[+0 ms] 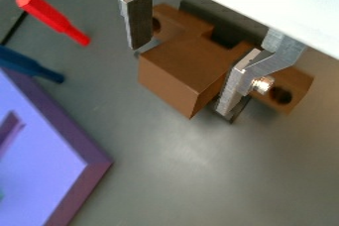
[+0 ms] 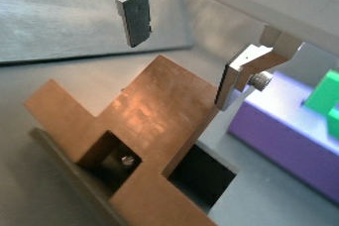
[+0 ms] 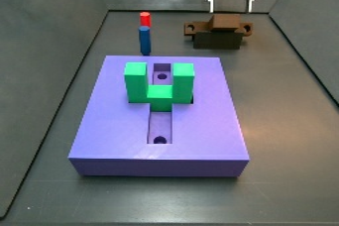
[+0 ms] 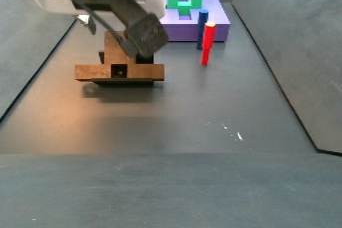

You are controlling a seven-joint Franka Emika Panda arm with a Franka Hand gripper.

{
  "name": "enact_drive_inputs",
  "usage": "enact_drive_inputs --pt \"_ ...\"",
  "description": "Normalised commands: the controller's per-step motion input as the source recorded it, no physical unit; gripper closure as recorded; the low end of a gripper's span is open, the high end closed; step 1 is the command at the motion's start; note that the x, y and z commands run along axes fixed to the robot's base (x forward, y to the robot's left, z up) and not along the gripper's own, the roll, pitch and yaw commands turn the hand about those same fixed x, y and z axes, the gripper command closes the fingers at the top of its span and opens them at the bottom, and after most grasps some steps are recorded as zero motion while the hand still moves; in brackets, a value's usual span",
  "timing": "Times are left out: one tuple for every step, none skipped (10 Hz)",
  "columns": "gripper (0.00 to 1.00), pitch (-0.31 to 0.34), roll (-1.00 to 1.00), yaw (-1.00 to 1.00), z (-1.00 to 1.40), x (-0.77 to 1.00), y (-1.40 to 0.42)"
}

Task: Pick up the brown object. Move up. Place the brown object on the fixture. Regrasp the brown object. Move to above the board. Insert the brown object.
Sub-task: Regrasp the brown object.

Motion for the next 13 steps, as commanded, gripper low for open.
enact_drive_inputs --pt "0.0 -0.029 1.0 0.0 0.0 -0.03 0.0" --pt "0.0 -0.026 1.0 0.0 0.0 -0.01 0.0" --pt "0.0 -0.023 1.0 0.05 0.0 -0.01 0.0" --pt "0.0 -0.006 1.0 0.13 0.01 0.0 -0.06" --pt "0.0 0.0 1.0 0.19 0.06 0.0 -0.16" --pt "0.0 0.0 1.0 0.18 0.04 0.0 -0.14" --pt "0.0 0.0 1.0 0.18 0.03 0.0 -0.14" --pt "0.0 0.0 1.0 0.18 0.03 0.0 -0.14" --pt "0.0 0.0 1.0 0.18 0.03 0.0 -0.14" --pt "0.0 0.0 1.0 0.18 0.03 0.0 -0.14" --pt "0.0 0.0 1.0 0.18 0.03 0.0 -0.16" --pt "0.0 -0.017 1.0 0.16 0.0 -0.04 -0.2" --pt "0.0 -0.26 1.0 0.05 0.0 -0.33 -0.05"
